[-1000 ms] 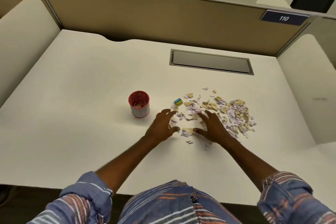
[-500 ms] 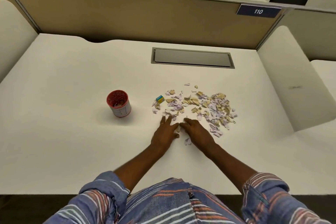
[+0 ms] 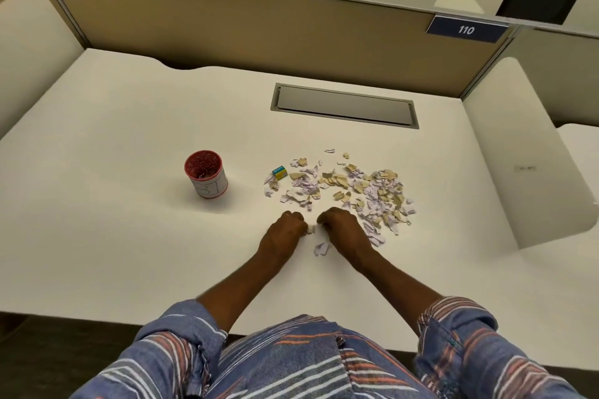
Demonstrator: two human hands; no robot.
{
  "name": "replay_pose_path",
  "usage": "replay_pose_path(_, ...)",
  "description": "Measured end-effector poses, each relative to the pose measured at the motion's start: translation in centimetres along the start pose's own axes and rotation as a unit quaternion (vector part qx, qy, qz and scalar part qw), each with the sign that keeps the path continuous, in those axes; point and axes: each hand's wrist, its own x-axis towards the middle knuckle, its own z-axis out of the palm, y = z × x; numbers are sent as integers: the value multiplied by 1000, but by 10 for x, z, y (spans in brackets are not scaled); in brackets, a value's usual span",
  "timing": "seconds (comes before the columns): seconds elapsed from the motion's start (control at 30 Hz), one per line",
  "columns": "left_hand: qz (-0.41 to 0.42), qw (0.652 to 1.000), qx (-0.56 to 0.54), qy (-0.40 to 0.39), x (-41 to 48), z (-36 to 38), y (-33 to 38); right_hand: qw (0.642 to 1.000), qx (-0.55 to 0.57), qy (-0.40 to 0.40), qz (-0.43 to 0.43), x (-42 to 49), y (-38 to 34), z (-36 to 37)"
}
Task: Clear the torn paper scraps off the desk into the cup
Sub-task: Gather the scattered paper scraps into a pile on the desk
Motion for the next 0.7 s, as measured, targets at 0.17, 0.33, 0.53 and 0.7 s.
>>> replay_pose_path(0.17, 0, 997, -59, 57, -1, -6, -5, 961, 229, 71, 135, 8, -8, -8)
replay_pose_path(0.33, 0, 981, -140, 132, -3, -24, -5, 904, 381, 80, 176, 14, -19, -15)
replay_pose_path(0.53, 12, 971, -164, 177, -7, -53, -20, 875, 452, 75, 159, 32, -48, -21)
replay_pose_path(0.7, -23, 945, -221, 240, -8, -81, -35, 849, 502, 56, 158, 51, -78, -26)
